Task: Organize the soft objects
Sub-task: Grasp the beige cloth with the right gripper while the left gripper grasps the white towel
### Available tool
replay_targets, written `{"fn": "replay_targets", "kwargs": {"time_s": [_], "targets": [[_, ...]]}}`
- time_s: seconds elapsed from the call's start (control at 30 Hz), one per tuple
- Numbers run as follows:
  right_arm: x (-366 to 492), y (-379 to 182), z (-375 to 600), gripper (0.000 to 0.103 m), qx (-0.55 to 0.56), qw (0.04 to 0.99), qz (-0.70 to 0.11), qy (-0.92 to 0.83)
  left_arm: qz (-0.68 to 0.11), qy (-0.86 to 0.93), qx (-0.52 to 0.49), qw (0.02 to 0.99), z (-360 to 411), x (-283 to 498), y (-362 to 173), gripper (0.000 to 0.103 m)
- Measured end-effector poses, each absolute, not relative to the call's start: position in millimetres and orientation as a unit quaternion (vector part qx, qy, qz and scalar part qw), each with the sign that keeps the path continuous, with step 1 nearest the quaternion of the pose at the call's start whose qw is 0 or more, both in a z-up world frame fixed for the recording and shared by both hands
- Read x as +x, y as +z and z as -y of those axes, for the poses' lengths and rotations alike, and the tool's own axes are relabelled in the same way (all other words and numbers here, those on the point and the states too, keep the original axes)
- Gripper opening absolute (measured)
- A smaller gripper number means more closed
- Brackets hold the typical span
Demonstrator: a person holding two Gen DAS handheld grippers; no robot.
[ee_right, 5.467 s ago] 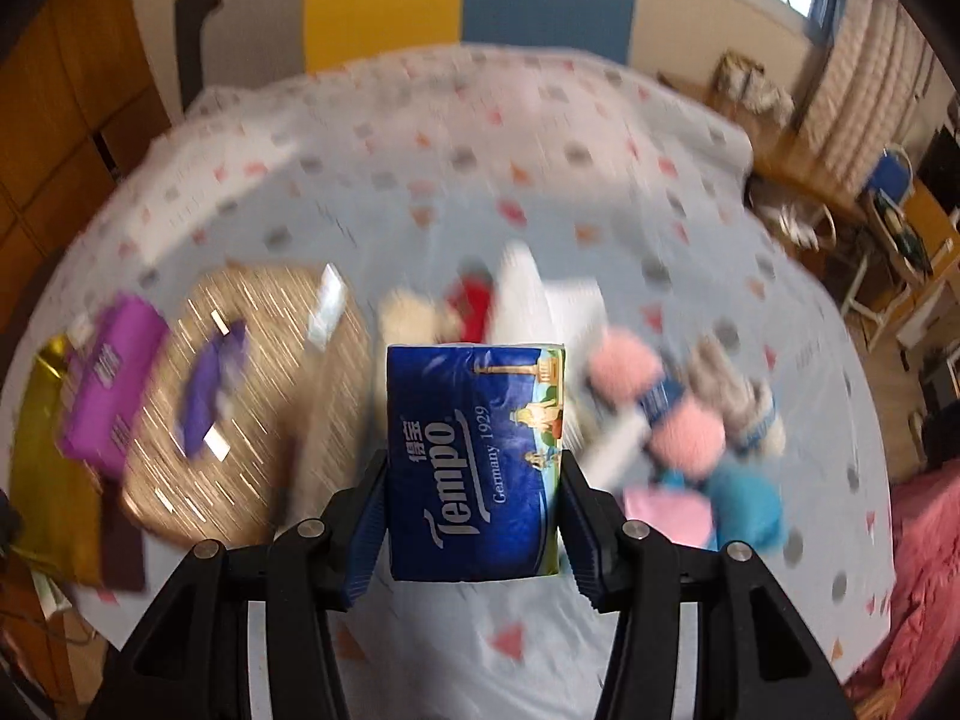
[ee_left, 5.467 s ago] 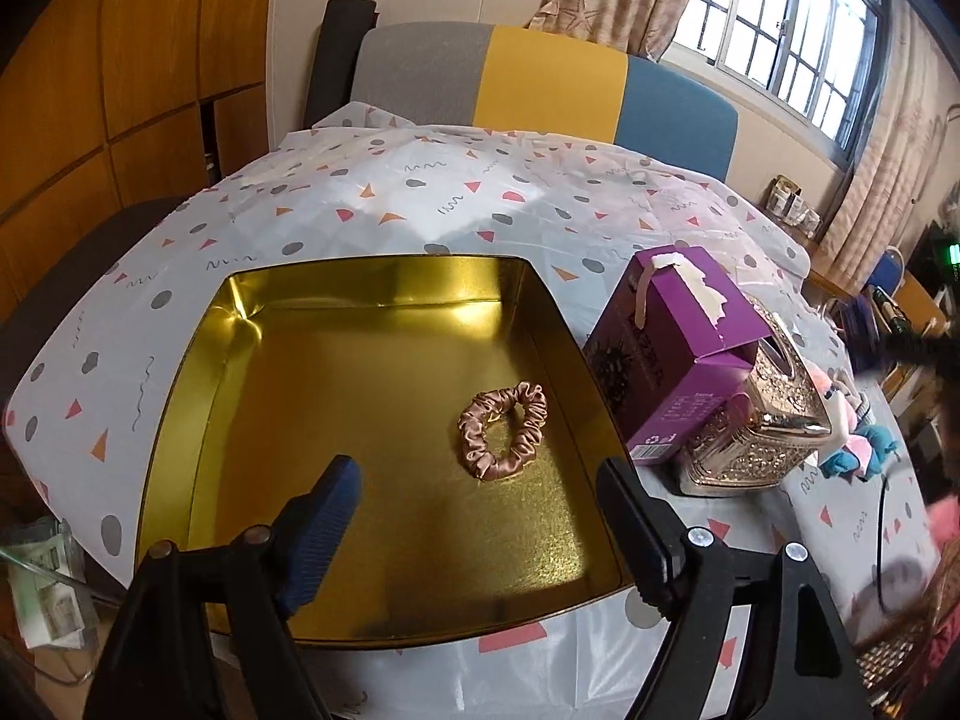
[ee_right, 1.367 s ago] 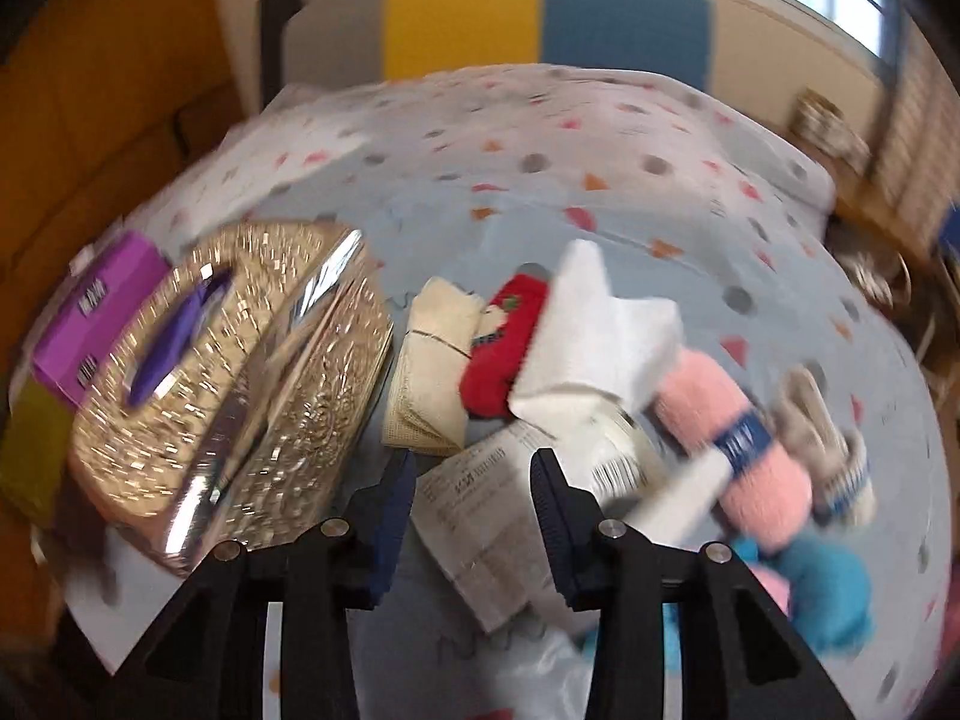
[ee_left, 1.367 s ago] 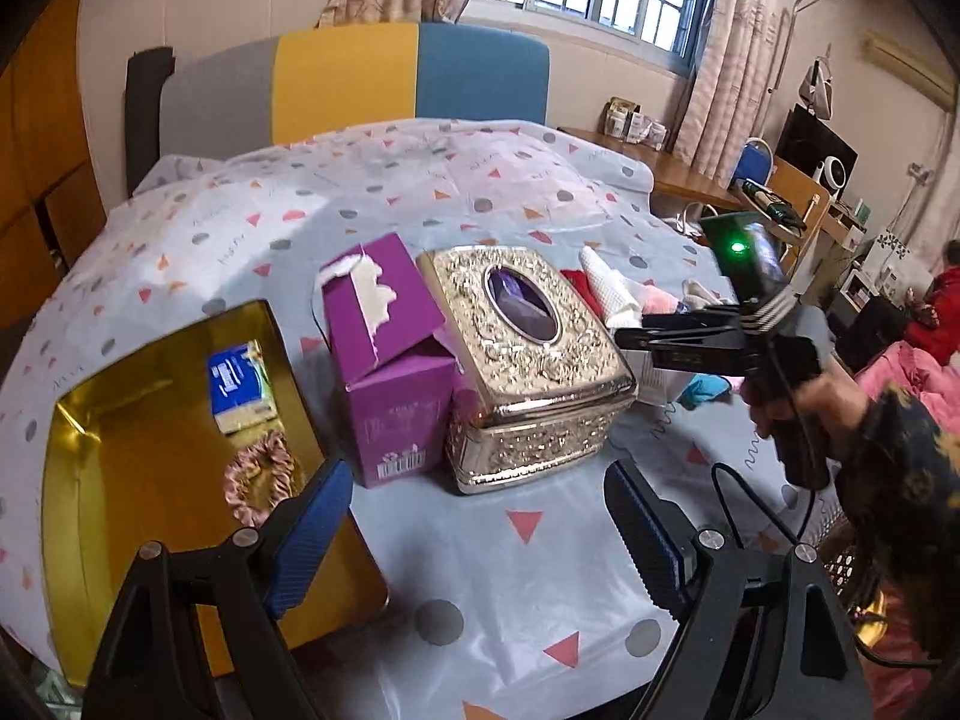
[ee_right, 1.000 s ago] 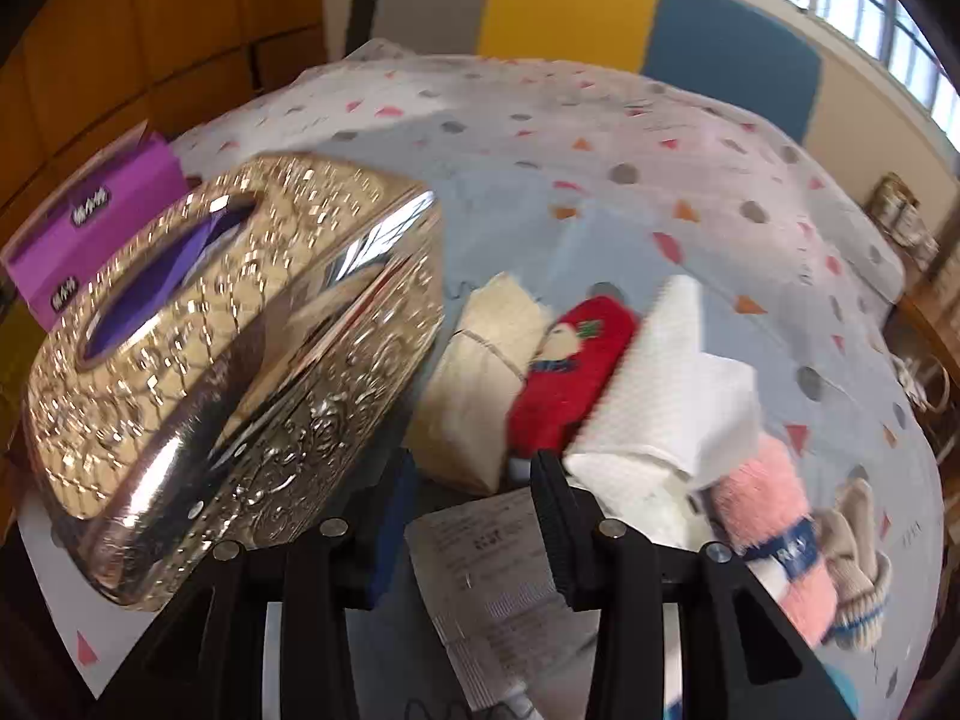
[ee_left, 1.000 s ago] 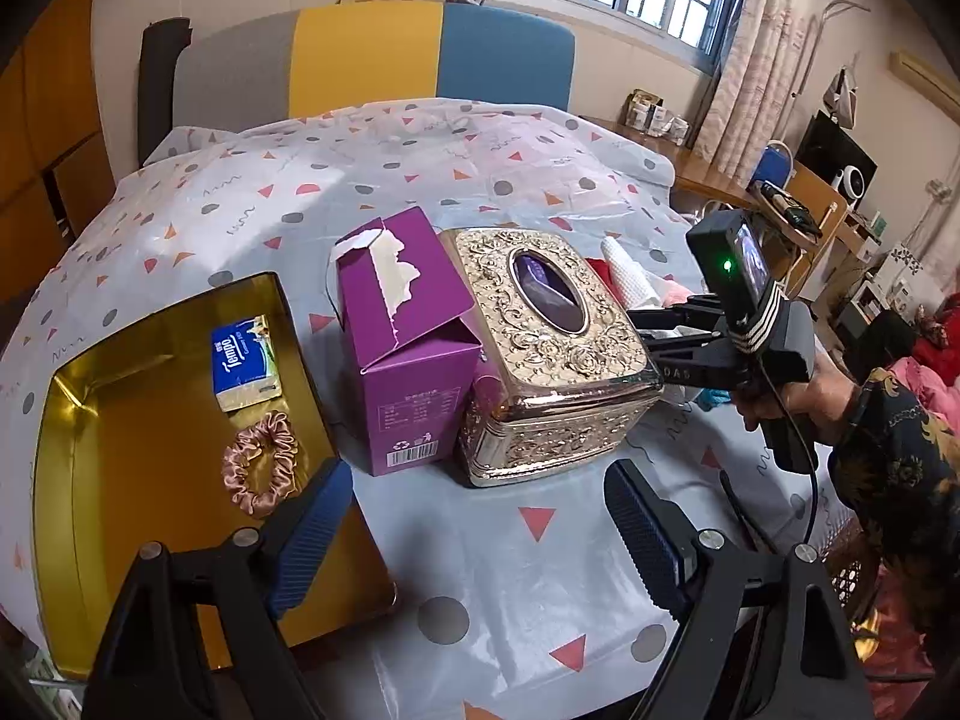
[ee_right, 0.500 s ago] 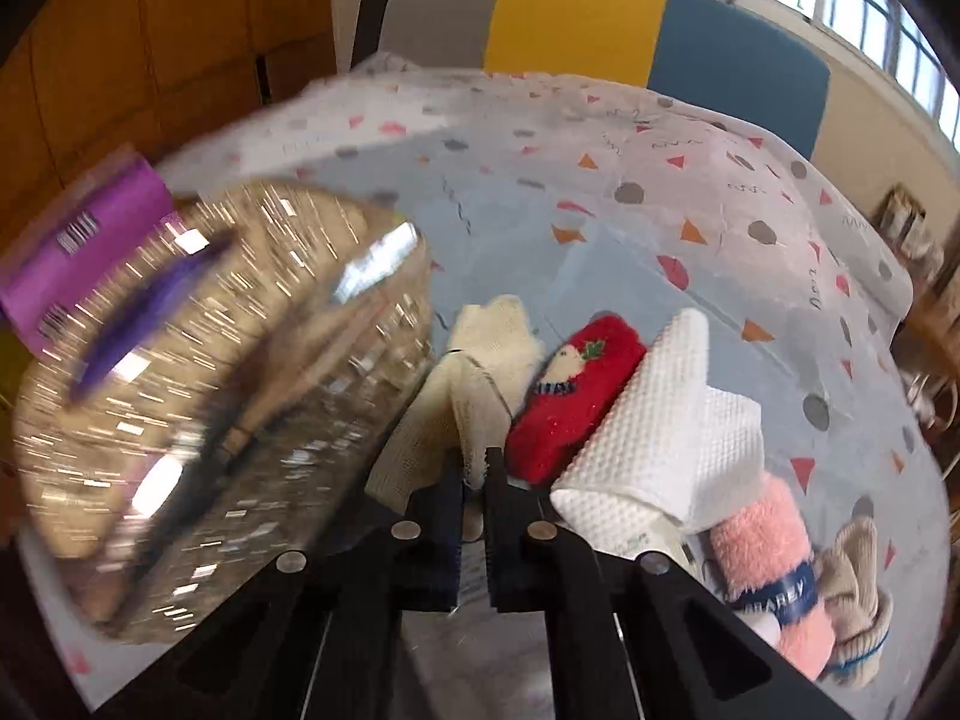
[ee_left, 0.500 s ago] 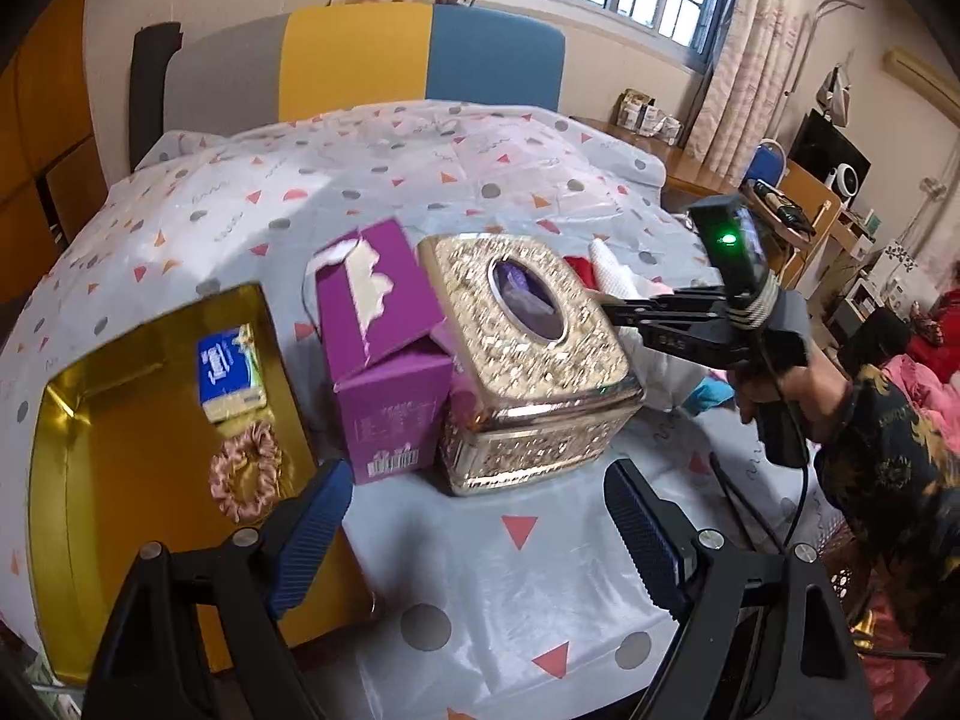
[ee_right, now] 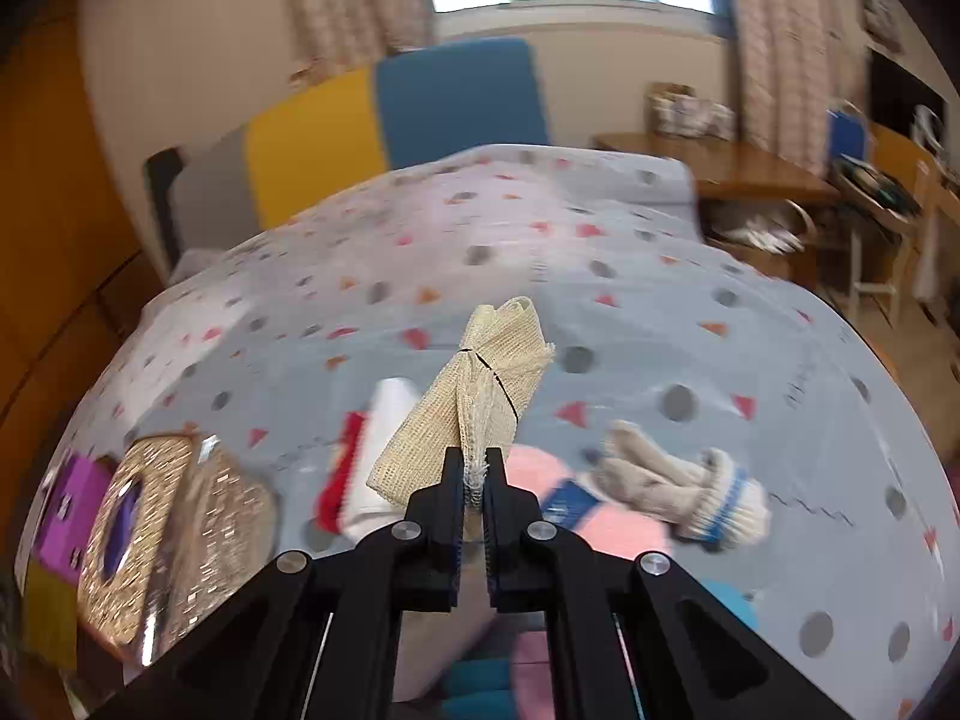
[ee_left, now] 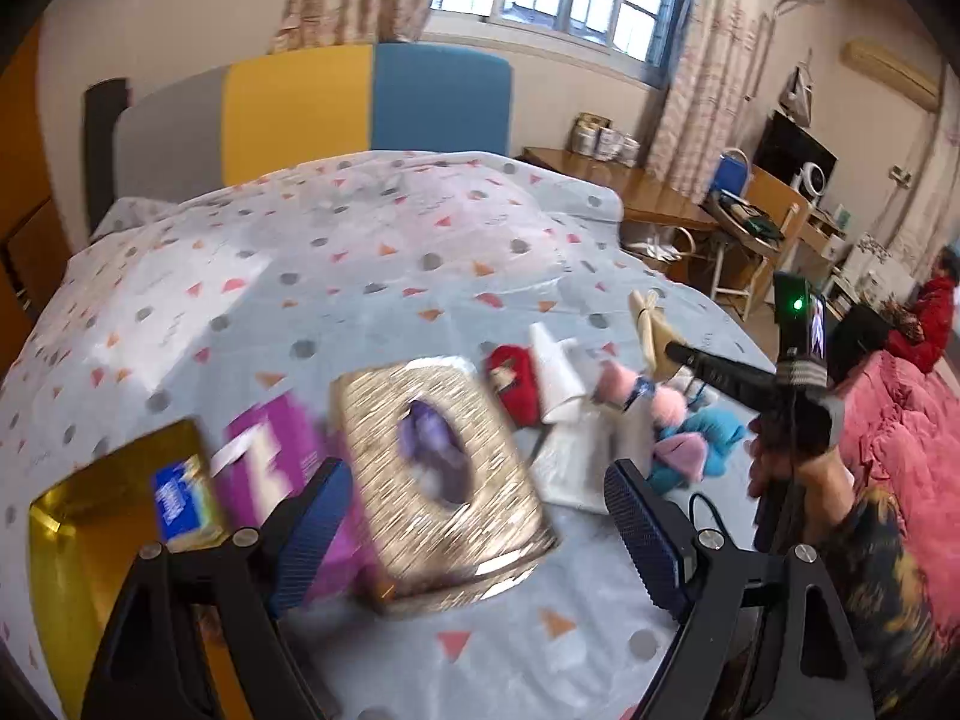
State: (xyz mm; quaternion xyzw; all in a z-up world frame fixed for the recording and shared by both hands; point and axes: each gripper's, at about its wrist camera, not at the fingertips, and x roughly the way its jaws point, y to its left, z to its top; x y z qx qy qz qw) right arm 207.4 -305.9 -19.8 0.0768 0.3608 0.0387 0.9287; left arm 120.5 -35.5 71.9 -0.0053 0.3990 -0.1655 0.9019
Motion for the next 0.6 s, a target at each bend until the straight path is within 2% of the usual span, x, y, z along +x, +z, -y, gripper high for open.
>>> {"fn": "replay_targets", "kwargs": {"time_s": [0.07, 0.13, 0.17, 0.2, 0.3, 0.37, 0.47, 0.5, 0.53, 0.6], "targets": [[208.4, -20.1, 309.5, 0.004, 0.080, 0.929, -0.361, 0.020, -0.405, -0.183, 0.003, 0.896, 59.2, 136.4, 72.6, 0.085], [206.3, -17.9, 314.1, 0.004, 0.086, 0.931, -0.354, 0.007, -0.416, -0.197, 0.013, 0.887, 85.0, 154.6, 70.0, 0.079], [204.5, -16.5, 318.6, 0.004, 0.091, 0.932, -0.351, 0.003, -0.423, -0.204, 0.018, 0.883, 96.4, 163.8, 67.2, 0.075], [201.3, -15.1, 322.2, 0.004, 0.096, 0.933, -0.348, 0.001, -0.431, -0.207, 0.022, 0.878, 110.0, 176.2, 62.6, 0.065], [201.1, -15.2, 329.5, 0.004, 0.106, 0.931, -0.348, -0.010, -0.464, -0.212, 0.020, 0.860, 141.1, 210.8, 42.9, 0.047], [202.0, -15.2, 335.3, 0.004, 0.118, 0.929, -0.352, -0.011, -0.488, -0.204, 0.014, 0.849, 158.1, 235.2, 25.2, 0.043], [200.2, -13.1, 340.2, 0.004, 0.126, 0.930, -0.344, -0.009, -0.524, -0.186, -0.007, 0.831, 175.5, 270.6, -3.3, 0.043], [199.7, -12.5, 341.2, 0.004, 0.130, 0.931, -0.341, -0.007, -0.530, -0.179, -0.013, 0.829, 179.8, 279.2, -10.4, 0.047], [199.2, -12.1, 341.8, 0.004, 0.131, 0.931, -0.340, -0.006, -0.536, -0.169, -0.015, 0.827, 182.6, 288.5, -17.5, 0.052], [198.8, -10.8, 342.6, 0.004, 0.132, 0.932, -0.336, -0.005, -0.537, -0.145, -0.013, 0.831, 187.2, 302.9, -28.5, 0.075]]}}
